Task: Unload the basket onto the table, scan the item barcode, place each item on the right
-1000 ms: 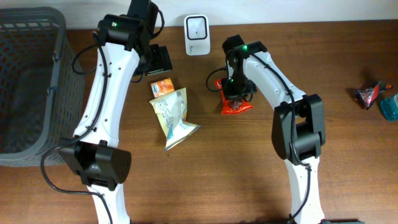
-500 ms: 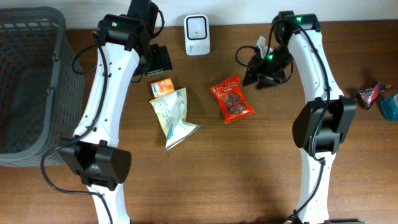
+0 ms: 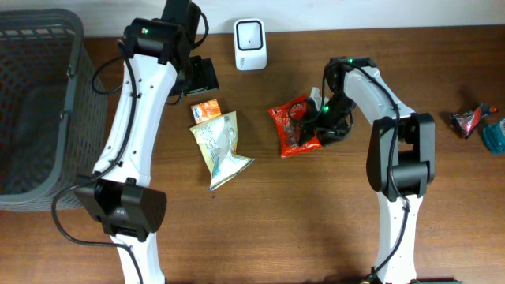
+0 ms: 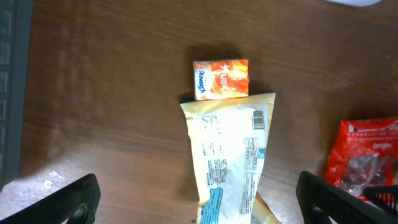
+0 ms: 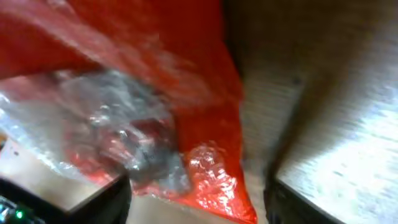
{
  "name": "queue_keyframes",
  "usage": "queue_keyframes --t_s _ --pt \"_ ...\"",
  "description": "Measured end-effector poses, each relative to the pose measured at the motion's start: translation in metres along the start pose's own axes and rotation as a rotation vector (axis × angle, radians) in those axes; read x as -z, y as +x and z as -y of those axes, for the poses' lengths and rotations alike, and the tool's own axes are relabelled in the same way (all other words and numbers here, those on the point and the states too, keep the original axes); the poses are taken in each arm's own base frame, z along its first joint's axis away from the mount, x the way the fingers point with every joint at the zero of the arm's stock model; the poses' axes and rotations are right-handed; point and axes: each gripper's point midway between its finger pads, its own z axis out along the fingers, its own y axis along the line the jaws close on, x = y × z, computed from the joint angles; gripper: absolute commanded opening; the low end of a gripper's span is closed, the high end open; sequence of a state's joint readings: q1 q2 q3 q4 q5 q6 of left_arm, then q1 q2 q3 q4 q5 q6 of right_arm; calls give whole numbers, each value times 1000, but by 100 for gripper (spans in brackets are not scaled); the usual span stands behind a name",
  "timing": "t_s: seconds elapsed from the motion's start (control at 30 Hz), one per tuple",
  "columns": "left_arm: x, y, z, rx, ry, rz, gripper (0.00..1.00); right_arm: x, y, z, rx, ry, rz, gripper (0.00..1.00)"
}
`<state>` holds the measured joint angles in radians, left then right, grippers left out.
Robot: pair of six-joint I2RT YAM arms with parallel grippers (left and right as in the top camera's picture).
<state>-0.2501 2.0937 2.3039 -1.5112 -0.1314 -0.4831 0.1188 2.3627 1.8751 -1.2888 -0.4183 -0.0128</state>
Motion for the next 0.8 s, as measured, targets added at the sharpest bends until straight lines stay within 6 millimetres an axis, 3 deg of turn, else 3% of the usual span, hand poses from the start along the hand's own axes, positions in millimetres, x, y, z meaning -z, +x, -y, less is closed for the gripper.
queue_keyframes --t_s 0.03,0.07,0.13,0.27,0.33,0.4,0.43,0.53,0.6,0.7,0.8 --pt "0 0 0 0 0 1 99 -1 -4 -3 8 -17 18 12" --pt "0 0 0 0 0 0 99 -1 -7 -4 17 -29 26 4" --pt "0 0 0 0 0 0 99 0 -8 -13 30 -83 33 4" --pt "0 0 0 0 0 0 99 13 -13 -12 13 -69 51 4" --pt "0 0 0 0 0 0 99 39 -20 -11 -2 -49 84 4" --pt "0 0 0 0 0 1 99 84 -33 -6 3 56 170 4" --pt "0 0 0 0 0 0 99 111 -36 -2 -6 151 222 4" --pt "0 0 0 0 0 0 99 164 -29 7 -59 456 322 4" --pt "0 0 0 0 0 0 99 182 -22 -1 -77 648 374 4" --pt "0 0 0 0 0 0 99 176 -21 -36 -42 858 440 4" --pt "0 0 0 0 0 0 99 143 -22 -60 16 912 435 33"
